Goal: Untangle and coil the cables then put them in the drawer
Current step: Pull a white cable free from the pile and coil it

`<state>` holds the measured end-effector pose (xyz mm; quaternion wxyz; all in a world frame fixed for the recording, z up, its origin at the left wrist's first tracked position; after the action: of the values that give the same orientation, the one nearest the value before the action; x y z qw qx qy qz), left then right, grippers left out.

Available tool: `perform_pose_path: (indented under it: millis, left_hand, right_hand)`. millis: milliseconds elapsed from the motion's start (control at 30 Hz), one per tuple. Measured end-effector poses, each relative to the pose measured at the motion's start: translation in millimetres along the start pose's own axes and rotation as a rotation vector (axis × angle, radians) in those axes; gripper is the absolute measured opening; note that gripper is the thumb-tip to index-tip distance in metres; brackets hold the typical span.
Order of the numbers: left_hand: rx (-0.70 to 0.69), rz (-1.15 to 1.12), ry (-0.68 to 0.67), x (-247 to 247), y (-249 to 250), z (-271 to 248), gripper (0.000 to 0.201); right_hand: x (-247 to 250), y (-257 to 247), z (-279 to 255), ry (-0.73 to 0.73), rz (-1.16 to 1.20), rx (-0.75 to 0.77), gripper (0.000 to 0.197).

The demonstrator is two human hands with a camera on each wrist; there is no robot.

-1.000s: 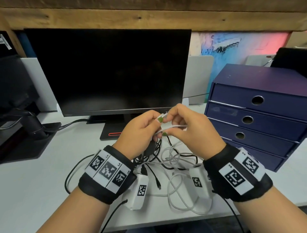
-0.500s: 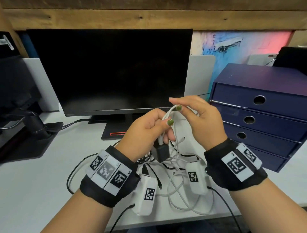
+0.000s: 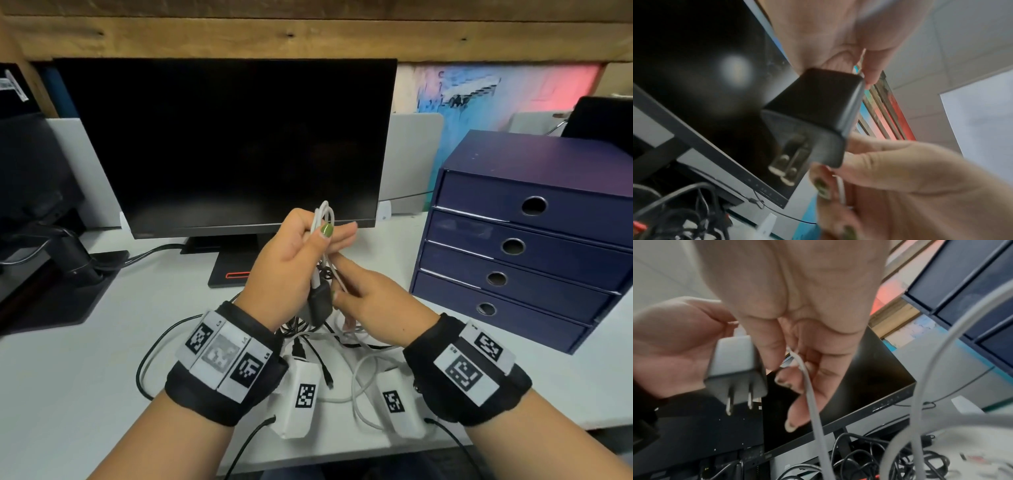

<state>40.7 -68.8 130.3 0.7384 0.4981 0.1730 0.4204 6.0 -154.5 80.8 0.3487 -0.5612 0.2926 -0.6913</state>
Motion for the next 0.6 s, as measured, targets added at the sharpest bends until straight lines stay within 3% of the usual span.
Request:
perform_pose_path:
  millis: [233, 400, 600]
  left_hand:
    - [-0.039, 0.375, 0.027, 5, 0, -2, 0.029]
    - [-0.099, 0.627, 0.058, 8, 8, -2, 0.015]
    - [-0.128, 0.752, -0.039, -4, 5, 2, 0.014]
  right_hand:
    - [15, -21, -12, 0.186, -0.216, 0.145, 0.045]
    - [28, -31, -24, 0.282, -0.147, 0.25, 0.035]
    - [36, -42, -25, 0.313, -0.226, 0.29, 0.029]
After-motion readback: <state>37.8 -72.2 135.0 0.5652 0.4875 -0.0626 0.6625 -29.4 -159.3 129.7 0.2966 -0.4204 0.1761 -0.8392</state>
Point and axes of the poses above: each hand's wrist, its own z-axis towards the middle knuckle, its own x-axis out of the back of the hand, y = z × x, the point moved 8 cm from there along z, towards the middle knuckle, and after that the axes turned 6 degrees about z, right-handed, at the moved point
